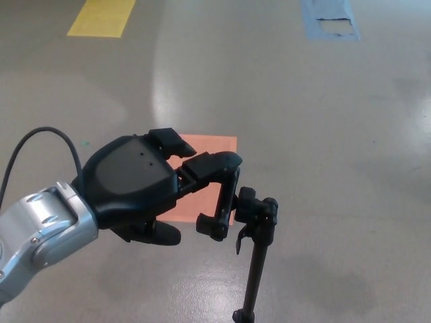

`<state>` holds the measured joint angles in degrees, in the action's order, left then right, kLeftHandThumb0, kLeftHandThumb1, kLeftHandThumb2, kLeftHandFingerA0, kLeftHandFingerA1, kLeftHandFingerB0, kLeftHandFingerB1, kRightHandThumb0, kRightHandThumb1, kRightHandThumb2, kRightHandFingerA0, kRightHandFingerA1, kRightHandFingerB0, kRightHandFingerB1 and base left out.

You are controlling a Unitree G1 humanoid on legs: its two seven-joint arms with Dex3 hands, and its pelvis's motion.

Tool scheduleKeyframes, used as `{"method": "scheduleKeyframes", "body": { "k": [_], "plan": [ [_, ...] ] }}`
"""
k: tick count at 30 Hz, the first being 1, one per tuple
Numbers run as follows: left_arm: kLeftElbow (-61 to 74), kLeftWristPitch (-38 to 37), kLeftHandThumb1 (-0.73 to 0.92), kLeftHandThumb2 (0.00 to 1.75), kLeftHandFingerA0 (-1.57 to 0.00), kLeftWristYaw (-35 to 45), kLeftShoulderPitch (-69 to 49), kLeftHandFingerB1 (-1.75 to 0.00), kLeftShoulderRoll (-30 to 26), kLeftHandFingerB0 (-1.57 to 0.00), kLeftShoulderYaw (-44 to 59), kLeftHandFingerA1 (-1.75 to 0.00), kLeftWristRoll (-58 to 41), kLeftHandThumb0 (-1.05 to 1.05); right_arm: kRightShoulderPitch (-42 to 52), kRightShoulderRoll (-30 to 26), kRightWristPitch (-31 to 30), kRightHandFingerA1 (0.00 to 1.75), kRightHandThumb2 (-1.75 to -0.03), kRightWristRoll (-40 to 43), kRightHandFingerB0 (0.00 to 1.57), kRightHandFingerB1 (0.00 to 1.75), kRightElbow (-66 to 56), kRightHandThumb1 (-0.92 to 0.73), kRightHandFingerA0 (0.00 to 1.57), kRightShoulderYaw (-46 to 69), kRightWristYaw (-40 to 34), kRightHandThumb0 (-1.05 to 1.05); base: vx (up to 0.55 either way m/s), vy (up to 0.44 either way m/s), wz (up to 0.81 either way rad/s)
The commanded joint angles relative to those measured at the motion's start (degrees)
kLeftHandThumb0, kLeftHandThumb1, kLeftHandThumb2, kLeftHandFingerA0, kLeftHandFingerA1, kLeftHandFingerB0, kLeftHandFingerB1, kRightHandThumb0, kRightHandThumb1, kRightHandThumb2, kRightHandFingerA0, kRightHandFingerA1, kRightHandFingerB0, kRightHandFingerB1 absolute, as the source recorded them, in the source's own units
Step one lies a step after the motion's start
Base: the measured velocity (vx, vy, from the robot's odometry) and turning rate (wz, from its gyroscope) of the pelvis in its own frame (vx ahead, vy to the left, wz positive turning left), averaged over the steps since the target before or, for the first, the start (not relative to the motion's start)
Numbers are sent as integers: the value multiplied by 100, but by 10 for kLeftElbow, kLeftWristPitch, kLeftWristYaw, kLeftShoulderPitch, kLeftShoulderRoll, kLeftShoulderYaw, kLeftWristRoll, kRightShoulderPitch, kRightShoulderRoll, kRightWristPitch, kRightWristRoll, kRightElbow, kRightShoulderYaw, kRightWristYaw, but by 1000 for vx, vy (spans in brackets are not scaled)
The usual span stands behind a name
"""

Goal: The robot uses its left hand to grab the top of a phone stand kept on the floor and tilt it upwards to adjust its angle

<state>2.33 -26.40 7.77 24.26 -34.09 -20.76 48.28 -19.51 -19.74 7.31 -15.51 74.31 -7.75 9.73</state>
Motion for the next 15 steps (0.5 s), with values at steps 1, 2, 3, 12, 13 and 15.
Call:
{"method": "scheduleKeyframes", "body": {
  "k": [1,2,3,12,13,15],
  "plan": [
    [-1,0,56,90,-28,-1,-15,-16,-3,0,0,-47,10,-75,0,-10,1,40,-62,4,29,34,4,-75,29,6,5,-58,0,0,0],
    [-2,0,56,90,-28,-1,-18,-16,-3,0,-1,-47,11,-74,0,-10,1,39,-62,3,29,33,4,-75,29,5,5,-57,0,0,0],
    [-4,-1,59,90,-30,-2,-21,-11,-4,0,-2,-47,12,-80,0,-10,1,39,-62,-1,29,33,5,-75,29,2,4,-59,0,0,0],
    [-18,-10,58,90,-31,-15,-30,-15,-8,0,-2,-48,17,-77,-3,-9,-2,39,-61,-1,29,33,6,-75,31,2,2,-57,0,0,0],
    [-19,-11,58,90,-30,-16,-30,-15,-9,0,-2,-48,18,-77,-3,-9,-1,39,-62,1,29,33,5,-75,30,3,4,-57,0,0,0],
    [-24,-15,58,91,-30,-19,-29,-15,-10,0,-2,-48,17,-76,-3,-11,0,41,-61,1,28,33,4,-75,31,3,7,-59,0,0,0]
  ]
}}
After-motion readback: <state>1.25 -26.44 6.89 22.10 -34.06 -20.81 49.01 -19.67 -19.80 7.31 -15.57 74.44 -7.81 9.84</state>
